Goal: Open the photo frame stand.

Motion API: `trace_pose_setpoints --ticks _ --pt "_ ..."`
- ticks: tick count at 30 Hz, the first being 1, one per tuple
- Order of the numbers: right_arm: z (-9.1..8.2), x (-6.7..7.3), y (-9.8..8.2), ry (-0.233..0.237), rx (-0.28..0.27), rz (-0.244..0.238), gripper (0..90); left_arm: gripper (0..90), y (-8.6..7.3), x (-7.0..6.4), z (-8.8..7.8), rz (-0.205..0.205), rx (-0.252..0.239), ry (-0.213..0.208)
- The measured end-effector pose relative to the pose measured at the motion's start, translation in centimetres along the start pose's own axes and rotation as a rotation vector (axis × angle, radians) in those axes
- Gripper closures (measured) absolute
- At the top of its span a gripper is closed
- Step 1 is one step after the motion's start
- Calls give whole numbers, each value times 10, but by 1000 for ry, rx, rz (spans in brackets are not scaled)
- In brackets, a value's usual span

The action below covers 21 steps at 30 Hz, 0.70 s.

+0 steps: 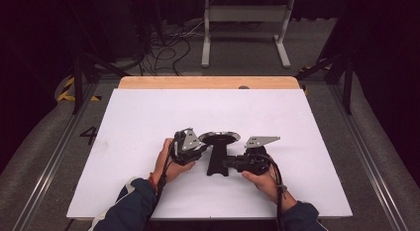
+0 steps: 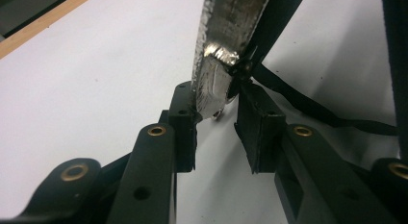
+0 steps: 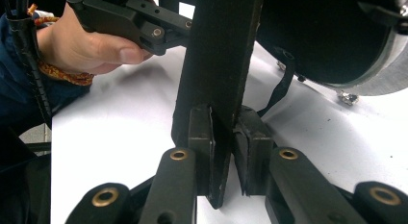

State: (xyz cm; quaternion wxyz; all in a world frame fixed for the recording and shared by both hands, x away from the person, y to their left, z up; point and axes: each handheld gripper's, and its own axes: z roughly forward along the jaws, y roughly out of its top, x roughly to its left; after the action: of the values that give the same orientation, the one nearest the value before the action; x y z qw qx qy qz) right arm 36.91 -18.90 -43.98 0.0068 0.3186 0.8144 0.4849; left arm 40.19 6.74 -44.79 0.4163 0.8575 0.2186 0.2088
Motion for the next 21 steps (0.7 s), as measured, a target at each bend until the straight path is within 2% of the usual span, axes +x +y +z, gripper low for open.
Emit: trace_pose_setpoints --ticks 9,21 --pt "1 2 -1 -3 14 -11 796 696 -1 0 0 8 2 -1" --pt "1 3 -2 -12 12 -17 794 705 -2 2 -1 -9 -2 -15"
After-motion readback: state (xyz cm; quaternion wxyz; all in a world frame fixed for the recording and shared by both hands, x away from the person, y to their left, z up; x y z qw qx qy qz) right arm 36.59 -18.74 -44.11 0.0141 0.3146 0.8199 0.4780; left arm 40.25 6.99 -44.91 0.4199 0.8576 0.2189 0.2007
